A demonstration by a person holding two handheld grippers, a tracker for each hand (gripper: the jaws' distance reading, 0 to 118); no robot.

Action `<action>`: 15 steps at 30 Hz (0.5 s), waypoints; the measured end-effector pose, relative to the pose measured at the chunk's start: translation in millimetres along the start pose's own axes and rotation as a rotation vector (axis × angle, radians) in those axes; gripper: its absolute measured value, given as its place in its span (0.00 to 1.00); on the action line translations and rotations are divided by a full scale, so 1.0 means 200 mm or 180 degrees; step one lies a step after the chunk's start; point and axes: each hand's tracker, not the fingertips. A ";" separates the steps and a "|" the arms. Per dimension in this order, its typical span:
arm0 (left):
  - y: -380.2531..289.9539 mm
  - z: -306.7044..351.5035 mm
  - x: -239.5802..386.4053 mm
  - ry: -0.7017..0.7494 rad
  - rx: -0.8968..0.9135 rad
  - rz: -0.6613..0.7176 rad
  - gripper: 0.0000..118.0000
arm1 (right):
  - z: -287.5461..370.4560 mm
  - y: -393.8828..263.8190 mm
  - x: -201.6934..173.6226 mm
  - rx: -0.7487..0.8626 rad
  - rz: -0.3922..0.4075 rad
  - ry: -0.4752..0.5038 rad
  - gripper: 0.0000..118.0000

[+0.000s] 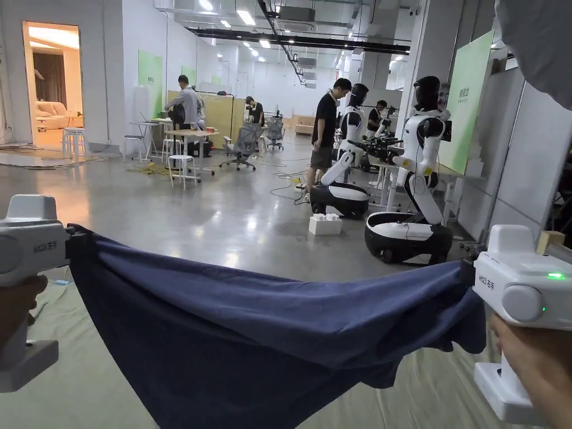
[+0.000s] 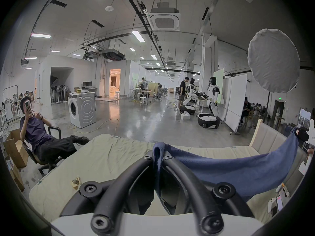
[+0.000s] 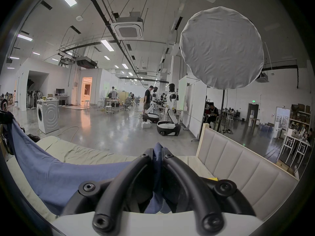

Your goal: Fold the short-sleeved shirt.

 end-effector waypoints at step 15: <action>-0.43 0.07 0.11 -0.0045 -0.0269 0.0023 0.05 | -0.05 -0.46 -0.08 -0.0340 0.0147 0.0186 0.07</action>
